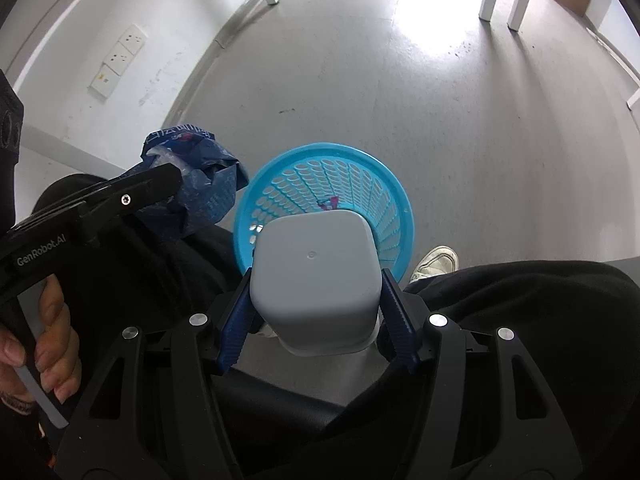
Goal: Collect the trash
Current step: 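Carry the blue bag and white tub down over the blue wastebasket with both grippers, then open both grippers to drop the blue bag and tub into the wastebasket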
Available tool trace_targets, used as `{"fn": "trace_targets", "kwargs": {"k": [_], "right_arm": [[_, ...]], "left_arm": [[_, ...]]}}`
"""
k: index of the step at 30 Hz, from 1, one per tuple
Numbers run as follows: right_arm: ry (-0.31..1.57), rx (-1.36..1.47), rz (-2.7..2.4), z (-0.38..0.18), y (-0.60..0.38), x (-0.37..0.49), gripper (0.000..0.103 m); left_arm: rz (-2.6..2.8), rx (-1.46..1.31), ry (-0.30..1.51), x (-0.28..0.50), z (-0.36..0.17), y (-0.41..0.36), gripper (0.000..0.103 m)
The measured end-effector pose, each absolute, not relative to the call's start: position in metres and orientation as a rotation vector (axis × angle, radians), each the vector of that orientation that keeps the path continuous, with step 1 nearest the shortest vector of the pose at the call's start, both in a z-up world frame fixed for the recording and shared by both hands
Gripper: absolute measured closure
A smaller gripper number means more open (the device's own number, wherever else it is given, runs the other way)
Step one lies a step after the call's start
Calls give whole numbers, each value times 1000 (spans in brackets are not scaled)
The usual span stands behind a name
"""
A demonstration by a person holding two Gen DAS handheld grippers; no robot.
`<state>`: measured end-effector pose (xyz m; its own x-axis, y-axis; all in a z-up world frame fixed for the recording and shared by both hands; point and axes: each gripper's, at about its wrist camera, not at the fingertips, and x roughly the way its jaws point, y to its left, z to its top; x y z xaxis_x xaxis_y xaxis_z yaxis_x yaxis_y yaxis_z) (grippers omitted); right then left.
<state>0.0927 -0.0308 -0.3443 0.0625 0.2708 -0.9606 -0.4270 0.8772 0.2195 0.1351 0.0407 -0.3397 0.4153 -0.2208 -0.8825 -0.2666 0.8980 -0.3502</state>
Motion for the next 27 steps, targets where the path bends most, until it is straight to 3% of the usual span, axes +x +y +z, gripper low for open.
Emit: {"fn": "trace_targets", "kwargs": {"k": [27], "right_arm": [[1787,-31,374,-488,-19,172,46]], "left_arm": [[172,-655,1454,205,-446,62,57]]}}
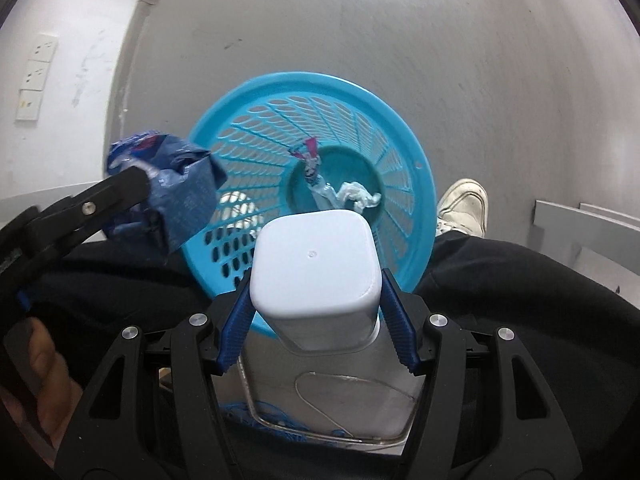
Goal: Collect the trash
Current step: 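Open both grippers to drop the blue bag and tub into the wastebasket, then raise both tools back up toward the table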
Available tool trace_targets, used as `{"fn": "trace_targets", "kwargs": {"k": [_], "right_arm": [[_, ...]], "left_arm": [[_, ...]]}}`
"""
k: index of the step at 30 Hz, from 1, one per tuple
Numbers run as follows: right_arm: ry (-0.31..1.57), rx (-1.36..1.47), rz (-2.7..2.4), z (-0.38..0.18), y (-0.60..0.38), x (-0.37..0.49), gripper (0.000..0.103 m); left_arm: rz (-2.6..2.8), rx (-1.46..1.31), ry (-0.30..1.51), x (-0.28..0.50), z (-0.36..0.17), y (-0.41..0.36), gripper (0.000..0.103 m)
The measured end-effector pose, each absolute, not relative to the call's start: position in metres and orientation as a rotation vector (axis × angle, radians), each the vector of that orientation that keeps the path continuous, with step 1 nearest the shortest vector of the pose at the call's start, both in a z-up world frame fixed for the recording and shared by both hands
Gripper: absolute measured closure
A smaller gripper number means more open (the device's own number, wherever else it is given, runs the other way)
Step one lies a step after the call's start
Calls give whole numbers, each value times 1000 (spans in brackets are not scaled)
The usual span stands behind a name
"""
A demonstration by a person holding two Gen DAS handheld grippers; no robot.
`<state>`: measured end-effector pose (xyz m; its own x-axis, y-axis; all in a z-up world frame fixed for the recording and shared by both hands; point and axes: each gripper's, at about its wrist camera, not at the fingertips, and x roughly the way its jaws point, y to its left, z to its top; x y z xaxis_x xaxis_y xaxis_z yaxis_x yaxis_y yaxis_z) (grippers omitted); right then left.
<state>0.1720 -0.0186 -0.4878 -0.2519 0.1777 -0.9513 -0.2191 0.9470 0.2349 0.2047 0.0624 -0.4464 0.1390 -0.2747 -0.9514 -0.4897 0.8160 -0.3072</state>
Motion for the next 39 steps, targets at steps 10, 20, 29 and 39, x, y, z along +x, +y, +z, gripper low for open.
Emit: {"fn": "trace_targets", "kwargs": {"k": [10,20,29,39], "right_arm": [[1751,-34,363,-492,-21,172,28],[1673,-109,367,-471,-15,164,29],[1559,-166,383,-438,-15,153,28],[1400,-170,445,-376,-19,124,25]], "left_arm": [[154,-682,1395,202,-432,62,35],[202,-661,1375,193,-419,65,37],[240,-582,1309,179,-389,63,37],[247,-464,1185,146,-338,52,37]]}}
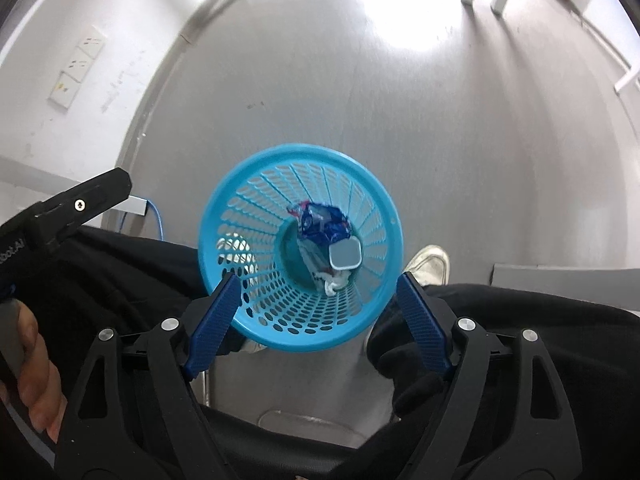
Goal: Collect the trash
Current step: 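Raise both tools back up toward the table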
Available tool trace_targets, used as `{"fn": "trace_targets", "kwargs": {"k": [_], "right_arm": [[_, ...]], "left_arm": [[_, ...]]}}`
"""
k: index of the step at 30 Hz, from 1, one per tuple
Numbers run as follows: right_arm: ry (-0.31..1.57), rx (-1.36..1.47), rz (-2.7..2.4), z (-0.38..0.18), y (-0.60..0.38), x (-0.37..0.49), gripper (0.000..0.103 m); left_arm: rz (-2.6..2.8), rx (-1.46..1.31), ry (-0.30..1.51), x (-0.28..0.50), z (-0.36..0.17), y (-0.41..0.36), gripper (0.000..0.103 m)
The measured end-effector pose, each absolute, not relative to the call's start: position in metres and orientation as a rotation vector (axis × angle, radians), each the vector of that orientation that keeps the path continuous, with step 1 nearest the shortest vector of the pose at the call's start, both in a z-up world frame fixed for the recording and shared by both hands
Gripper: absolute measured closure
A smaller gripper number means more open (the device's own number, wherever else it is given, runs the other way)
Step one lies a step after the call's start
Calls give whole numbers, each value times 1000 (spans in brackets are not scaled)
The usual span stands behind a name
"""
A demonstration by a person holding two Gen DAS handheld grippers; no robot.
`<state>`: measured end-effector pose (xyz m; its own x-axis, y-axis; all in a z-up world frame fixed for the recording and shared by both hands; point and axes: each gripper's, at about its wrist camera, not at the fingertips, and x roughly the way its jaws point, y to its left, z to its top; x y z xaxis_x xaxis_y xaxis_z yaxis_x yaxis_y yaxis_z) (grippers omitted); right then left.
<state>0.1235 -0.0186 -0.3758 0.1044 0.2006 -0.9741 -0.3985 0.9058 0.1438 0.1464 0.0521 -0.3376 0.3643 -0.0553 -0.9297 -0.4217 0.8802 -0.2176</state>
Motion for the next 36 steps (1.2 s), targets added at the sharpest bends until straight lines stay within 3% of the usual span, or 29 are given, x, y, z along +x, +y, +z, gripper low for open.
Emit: {"fn": "trace_targets", "kwargs": {"k": [13,19,28,33,36], "right_arm": [[1249,-160,505,-299,-46,76,17],[1186,-160,536,-265,-57,50,16],[1021,-173,551,-209,-79,12,11],[930,-155,572,-182,-97,-11,9],[867,-154,578,-166,-105,-24,9]], "left_arm": [[222,-392,1119,102,-290,36,33],[198,-341,1079,74,-265,23,26],[153,-255,932,25,-217,8,17],[125,-183,780,-4,-177,1,6],[116,-145,701,-16,-160,-6,6]]}}
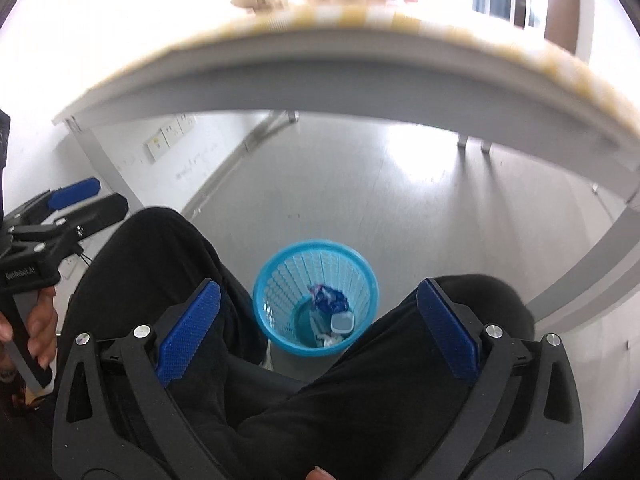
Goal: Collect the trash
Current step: 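Raise both tools back up toward the table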
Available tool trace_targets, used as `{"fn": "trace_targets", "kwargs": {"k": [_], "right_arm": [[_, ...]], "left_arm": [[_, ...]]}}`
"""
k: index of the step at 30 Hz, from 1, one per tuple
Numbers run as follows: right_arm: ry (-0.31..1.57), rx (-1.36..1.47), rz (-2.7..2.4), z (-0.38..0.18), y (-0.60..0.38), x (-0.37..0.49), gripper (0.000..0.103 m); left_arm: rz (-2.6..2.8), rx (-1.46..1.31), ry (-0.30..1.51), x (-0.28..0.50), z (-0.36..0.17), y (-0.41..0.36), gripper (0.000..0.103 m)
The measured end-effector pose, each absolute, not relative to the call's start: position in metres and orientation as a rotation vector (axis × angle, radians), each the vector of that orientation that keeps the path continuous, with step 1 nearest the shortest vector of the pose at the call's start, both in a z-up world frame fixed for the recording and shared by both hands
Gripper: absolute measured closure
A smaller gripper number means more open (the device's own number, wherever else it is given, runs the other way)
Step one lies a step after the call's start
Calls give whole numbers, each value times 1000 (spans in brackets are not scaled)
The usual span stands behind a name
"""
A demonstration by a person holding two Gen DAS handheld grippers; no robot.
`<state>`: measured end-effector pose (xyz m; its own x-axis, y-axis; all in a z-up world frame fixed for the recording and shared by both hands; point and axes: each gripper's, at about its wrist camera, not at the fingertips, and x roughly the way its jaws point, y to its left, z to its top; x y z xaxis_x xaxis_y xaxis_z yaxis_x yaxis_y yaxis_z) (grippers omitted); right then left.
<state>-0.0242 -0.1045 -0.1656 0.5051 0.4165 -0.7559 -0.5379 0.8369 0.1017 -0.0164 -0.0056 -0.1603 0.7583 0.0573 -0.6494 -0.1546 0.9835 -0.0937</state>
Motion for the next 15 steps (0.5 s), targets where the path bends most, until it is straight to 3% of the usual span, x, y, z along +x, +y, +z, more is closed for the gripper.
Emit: {"fn": "trace_targets", "kwargs": {"k": [15], "right_arm": [[591,-72,554,-53,-133,-18,9]], "left_arm": [[63,-155,560,-16,-98,-9,6]]}}
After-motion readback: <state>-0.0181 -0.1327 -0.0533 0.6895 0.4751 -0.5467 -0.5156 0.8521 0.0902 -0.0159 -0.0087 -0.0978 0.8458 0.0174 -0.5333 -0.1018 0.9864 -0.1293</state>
